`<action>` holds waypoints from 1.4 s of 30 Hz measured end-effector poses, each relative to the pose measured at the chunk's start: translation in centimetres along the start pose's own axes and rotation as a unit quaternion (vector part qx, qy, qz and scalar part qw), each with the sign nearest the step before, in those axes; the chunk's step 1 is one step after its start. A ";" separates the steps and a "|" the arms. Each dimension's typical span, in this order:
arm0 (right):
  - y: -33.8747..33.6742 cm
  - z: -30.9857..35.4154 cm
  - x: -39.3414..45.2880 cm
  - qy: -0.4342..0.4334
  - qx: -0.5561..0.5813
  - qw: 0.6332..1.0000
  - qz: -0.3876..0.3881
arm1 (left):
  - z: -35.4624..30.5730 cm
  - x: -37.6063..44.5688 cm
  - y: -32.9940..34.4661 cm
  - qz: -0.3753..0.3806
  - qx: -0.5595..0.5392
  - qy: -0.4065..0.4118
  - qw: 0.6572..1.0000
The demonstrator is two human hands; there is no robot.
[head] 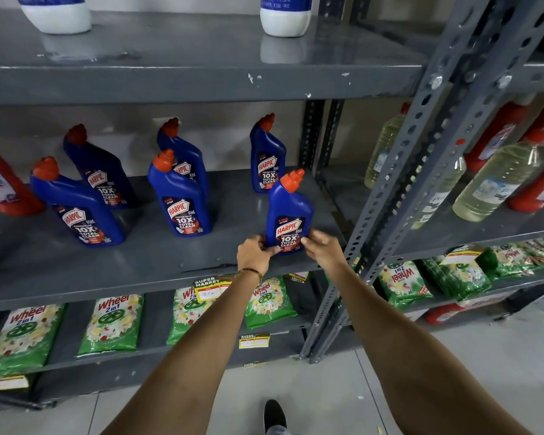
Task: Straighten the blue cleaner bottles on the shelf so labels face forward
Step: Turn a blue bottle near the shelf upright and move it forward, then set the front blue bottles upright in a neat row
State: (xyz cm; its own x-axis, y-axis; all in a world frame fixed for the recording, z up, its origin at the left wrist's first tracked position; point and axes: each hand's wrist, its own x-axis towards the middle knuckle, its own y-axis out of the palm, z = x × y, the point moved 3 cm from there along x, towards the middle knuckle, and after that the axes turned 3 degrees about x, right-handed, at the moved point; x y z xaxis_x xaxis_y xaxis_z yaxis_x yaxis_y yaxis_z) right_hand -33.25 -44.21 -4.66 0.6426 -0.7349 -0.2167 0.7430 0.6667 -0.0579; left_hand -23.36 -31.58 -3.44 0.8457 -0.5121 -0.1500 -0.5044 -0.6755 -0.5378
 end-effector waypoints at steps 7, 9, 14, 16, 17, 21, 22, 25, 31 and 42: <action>-0.1 0.3 -0.5 0.012 -0.015 1.000 -0.008 | 0.1 -0.3 0.0 0.000 0.006 0.003 1.000; -0.1 0.4 -0.6 0.015 -0.022 1.000 -0.007 | 0.1 -0.4 0.0 0.001 0.004 0.003 1.000; -0.2 0.7 -0.8 0.018 -0.029 0.999 -0.005 | 0.2 -0.3 -0.1 0.009 0.000 0.002 1.000; -0.3 0.6 -0.8 0.019 -0.027 0.999 -0.004 | 0.3 -0.2 0.0 0.012 0.003 0.005 1.000; -0.3 0.5 -0.8 0.018 -0.026 1.000 -0.002 | 0.3 -0.2 0.0 0.013 0.004 0.006 1.000; -0.6 0.6 -1.0 0.020 -0.007 1.000 0.008 | 0.6 0.1 0.0 0.014 0.000 0.008 1.000; -0.6 0.6 -1.0 0.021 -0.002 1.000 0.009 | 0.6 0.2 -0.1 0.016 -0.004 0.009 1.000; -0.7 0.6 -1.1 0.019 -0.008 1.000 0.003 | 0.7 0.2 -0.2 0.025 -0.009 0.015 1.000; -0.3 -0.5 -1.8 0.047 -0.035 0.993 -0.101 | 1.8 -0.2 -2.4 0.048 -0.024 0.022 0.998; 9.2 -0.6 -8.7 0.015 -0.065 0.974 -0.218 | 9.0 -0.2 -14.1 0.024 0.036 0.011 0.999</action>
State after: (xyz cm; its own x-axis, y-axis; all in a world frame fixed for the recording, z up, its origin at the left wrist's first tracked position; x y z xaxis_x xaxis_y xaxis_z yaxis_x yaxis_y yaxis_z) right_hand -32.08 -31.58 -3.89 0.2630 -0.9492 -0.1729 0.9130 0.3028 -0.2735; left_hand -14.81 -17.21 -3.30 0.8167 -0.5549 -0.1585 -0.5293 -0.6109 -0.5887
